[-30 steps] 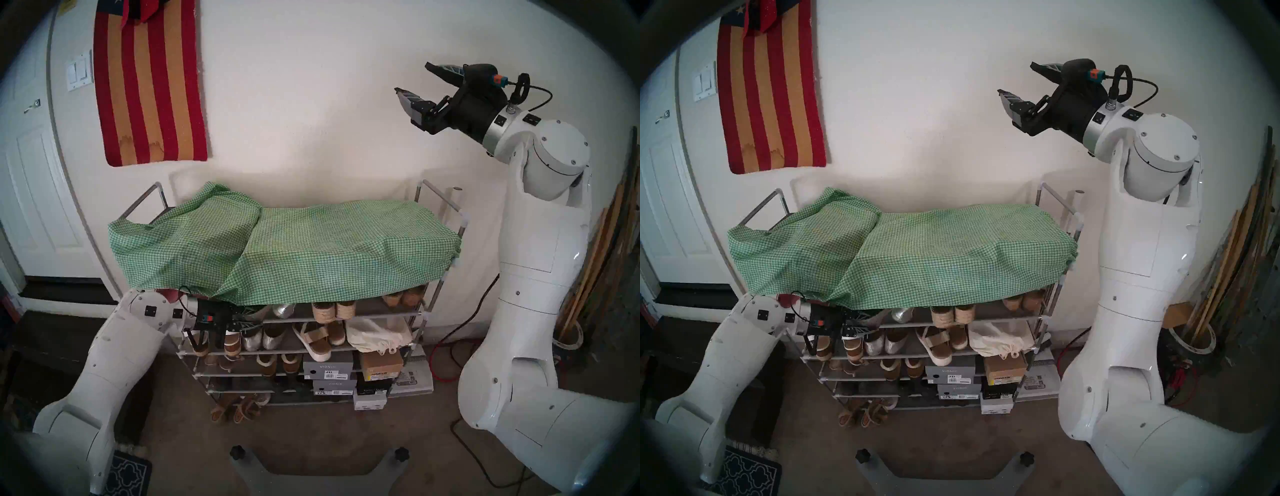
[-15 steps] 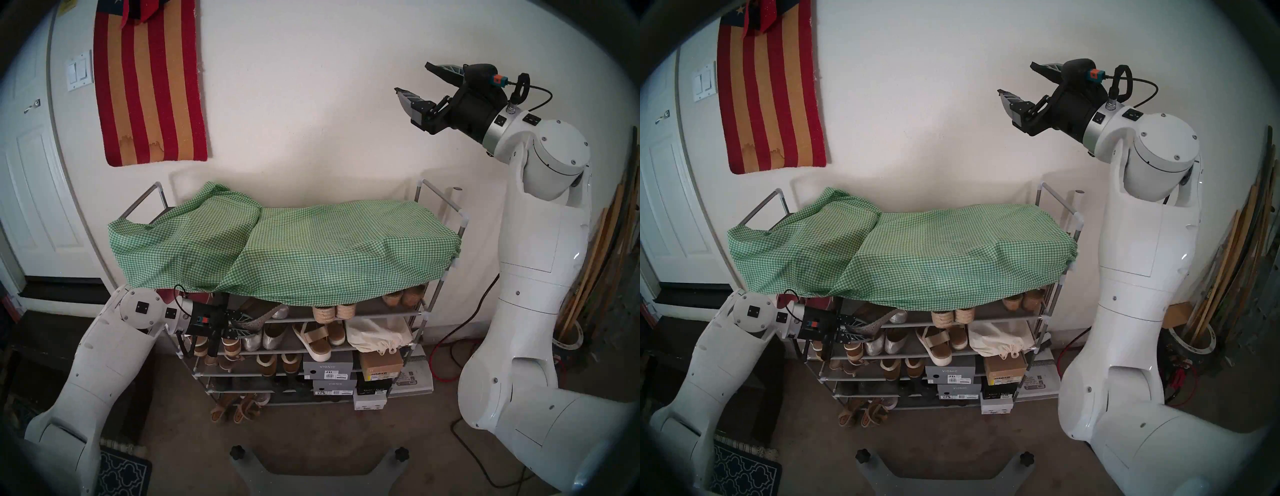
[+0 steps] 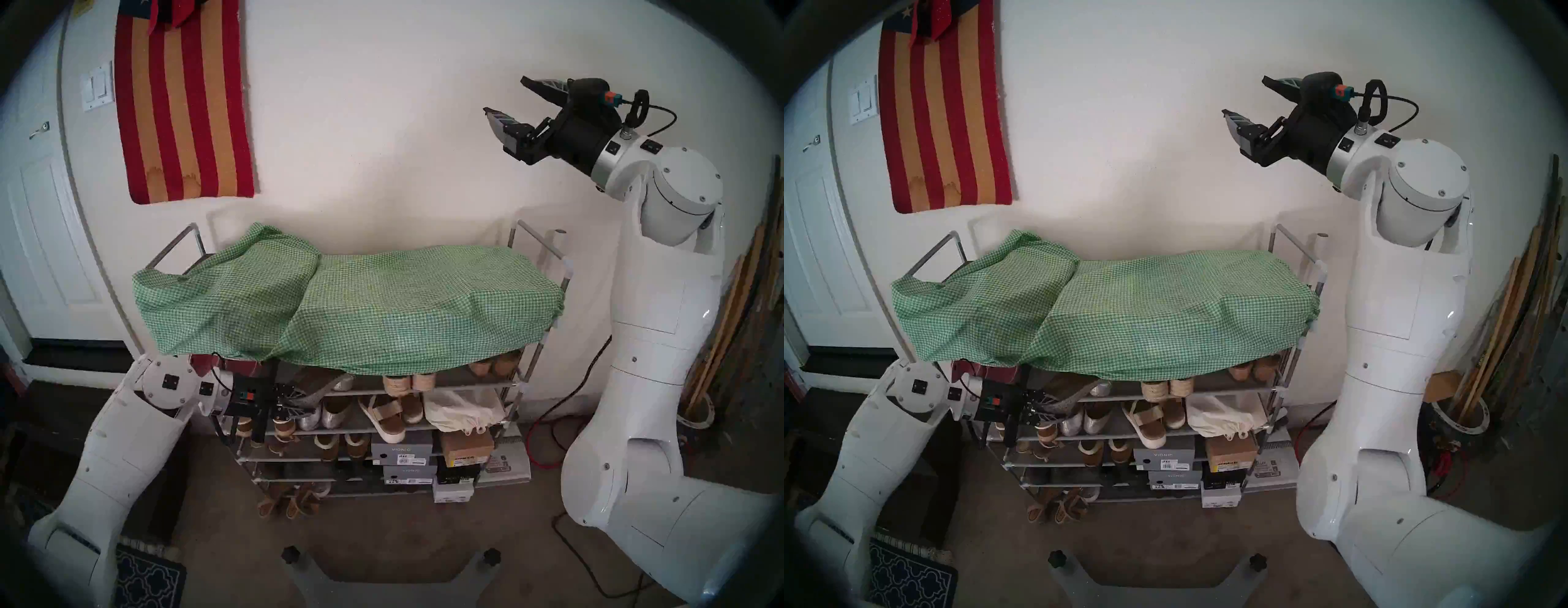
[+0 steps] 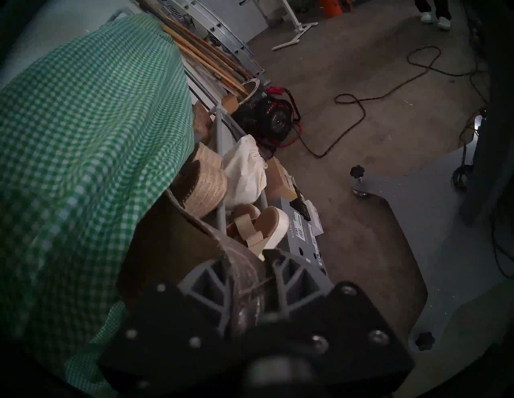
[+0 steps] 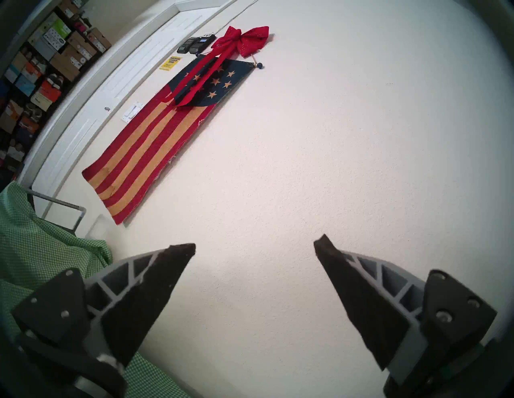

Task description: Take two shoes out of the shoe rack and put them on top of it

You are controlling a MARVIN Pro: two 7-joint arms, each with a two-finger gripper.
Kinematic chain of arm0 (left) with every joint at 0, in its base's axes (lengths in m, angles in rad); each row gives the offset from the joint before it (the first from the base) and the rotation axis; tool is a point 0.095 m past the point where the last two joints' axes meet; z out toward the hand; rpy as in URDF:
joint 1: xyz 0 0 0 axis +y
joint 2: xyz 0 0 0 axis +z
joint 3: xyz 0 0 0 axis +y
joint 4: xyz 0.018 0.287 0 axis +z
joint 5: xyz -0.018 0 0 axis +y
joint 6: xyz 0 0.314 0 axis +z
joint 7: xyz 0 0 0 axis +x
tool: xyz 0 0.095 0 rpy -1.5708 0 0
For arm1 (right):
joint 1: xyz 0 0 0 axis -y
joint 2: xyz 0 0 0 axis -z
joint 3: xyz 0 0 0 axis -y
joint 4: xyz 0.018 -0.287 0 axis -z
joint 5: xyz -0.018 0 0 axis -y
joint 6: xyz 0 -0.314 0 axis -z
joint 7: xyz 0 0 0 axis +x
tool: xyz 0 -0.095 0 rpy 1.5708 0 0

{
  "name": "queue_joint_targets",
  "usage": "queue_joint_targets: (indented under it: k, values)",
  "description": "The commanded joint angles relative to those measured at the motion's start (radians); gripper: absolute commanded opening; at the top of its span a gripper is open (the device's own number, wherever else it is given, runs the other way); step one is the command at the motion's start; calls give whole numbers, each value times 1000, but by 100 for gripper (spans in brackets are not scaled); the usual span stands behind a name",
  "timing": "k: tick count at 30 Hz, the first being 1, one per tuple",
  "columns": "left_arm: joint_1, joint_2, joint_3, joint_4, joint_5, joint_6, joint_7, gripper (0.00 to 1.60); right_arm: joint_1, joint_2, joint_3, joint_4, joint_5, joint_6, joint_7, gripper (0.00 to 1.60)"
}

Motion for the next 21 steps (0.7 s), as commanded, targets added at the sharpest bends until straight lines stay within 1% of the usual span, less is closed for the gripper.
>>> queue_joint_targets:
  k: [1,21]
  values:
    - [-3,0,-6,-15,-1,-3,7,0,-1,0,-1,0,0,0,1,160]
    - [-3,3,-2,-16,-3,-2,11,0,-1,0,-1,0,0,0,1,160]
